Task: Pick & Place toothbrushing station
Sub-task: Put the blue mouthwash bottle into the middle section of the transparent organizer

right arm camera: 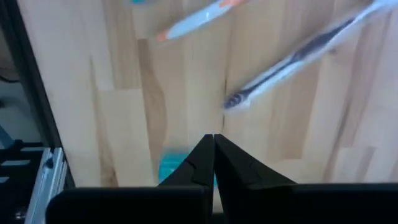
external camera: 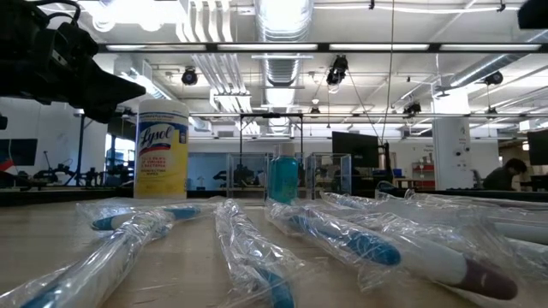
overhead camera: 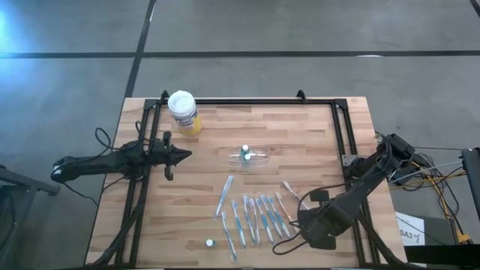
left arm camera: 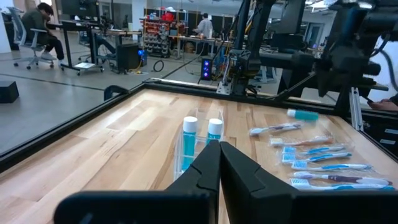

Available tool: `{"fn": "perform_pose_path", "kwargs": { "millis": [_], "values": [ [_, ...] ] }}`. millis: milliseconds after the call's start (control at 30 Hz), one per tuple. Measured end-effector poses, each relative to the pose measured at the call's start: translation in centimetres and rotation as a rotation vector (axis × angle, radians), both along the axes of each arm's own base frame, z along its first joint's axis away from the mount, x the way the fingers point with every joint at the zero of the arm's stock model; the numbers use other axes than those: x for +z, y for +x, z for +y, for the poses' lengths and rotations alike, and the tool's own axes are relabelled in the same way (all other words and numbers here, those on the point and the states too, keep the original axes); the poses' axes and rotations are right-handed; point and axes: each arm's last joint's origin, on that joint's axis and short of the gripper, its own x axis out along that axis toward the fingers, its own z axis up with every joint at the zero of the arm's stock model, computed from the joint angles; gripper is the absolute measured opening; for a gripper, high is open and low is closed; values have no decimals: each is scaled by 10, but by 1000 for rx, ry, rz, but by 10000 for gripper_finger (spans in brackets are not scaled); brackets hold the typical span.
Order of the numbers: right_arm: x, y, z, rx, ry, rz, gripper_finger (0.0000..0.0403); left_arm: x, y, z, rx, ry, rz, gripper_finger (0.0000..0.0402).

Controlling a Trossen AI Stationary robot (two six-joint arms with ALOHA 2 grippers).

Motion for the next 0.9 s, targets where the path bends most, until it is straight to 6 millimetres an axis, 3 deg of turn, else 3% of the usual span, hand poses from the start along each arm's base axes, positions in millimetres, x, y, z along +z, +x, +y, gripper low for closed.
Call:
{"fn": "perform_pose_path", "kwargs": {
  "millis": [133,333,500,700,900],
  "values": [
    [13,4,-2,8,4,-31,5,0,0,0,0,0,0,14],
    [11,-5,-6,-75,-70,16,7,0,0,0,0,6,1,15],
    [14,-5,-7,-84,-71,-61,8,0,0,0,0,6,1,10],
    [20,21,-4,78,-20,-321,8,0,0,0,0,10,1,15],
    [25,55,-25,125,8,-454,8,0,0,0,0,10,1,18]
  ]
}}
